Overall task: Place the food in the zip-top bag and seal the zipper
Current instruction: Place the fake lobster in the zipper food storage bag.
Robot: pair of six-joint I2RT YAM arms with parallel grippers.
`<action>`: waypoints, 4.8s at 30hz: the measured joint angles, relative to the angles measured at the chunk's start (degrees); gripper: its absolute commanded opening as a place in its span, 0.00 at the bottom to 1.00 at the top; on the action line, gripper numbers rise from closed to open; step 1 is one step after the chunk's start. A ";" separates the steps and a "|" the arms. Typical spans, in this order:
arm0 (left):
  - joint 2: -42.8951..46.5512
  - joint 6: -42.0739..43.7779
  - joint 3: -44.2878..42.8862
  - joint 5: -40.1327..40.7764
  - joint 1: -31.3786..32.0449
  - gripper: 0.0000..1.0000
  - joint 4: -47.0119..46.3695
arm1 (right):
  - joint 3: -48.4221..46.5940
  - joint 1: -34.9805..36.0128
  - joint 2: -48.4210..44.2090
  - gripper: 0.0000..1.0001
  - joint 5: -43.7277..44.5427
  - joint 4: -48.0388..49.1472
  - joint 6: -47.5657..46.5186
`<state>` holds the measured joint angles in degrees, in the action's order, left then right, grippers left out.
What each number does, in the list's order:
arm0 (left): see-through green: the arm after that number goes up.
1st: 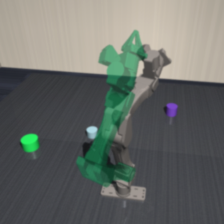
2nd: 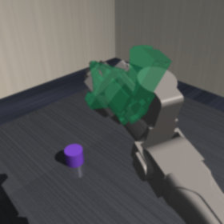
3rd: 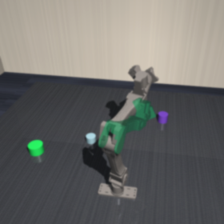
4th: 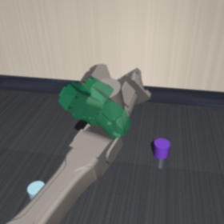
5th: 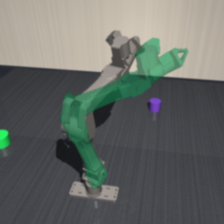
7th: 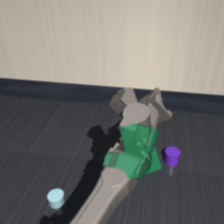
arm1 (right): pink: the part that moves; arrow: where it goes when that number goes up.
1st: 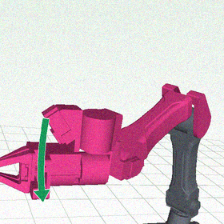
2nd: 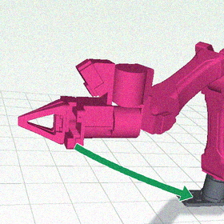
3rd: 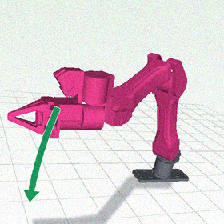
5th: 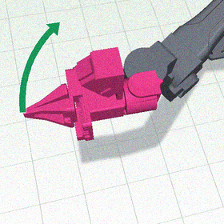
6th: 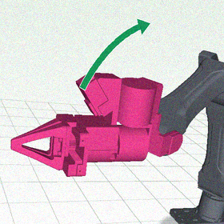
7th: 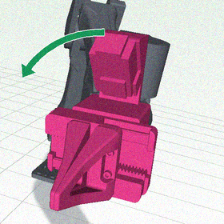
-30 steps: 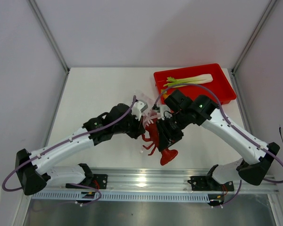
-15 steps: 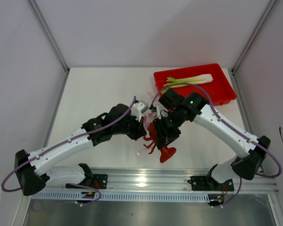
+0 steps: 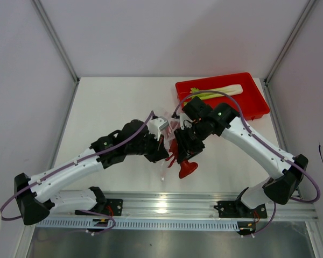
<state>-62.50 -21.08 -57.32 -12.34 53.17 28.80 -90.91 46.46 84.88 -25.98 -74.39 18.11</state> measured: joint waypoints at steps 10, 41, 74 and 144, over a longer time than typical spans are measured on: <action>0.04 -1.01 0.00 0.09 1.36 0.01 -0.87 | 0.92 -0.79 0.00 0.04 -2.43 3.93 4.92; -0.52 0.07 -1.92 4.68 2.36 0.01 2.95 | 3.96 0.17 -5.05 0.04 -4.94 2.75 5.81; -0.33 -4.00 -5.38 -2.91 2.69 0.01 4.07 | 5.16 -2.69 -8.26 0.88 2.14 13.81 9.31; -7.58 -7.41 -10.27 -8.90 2.80 0.01 -0.81 | 47.41 28.65 -39.15 0.59 44.87 38.64 65.85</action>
<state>-70.08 -28.49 -67.59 -21.23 55.96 27.99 -43.51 75.11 45.74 18.90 -35.75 83.96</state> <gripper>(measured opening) 0.004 0.598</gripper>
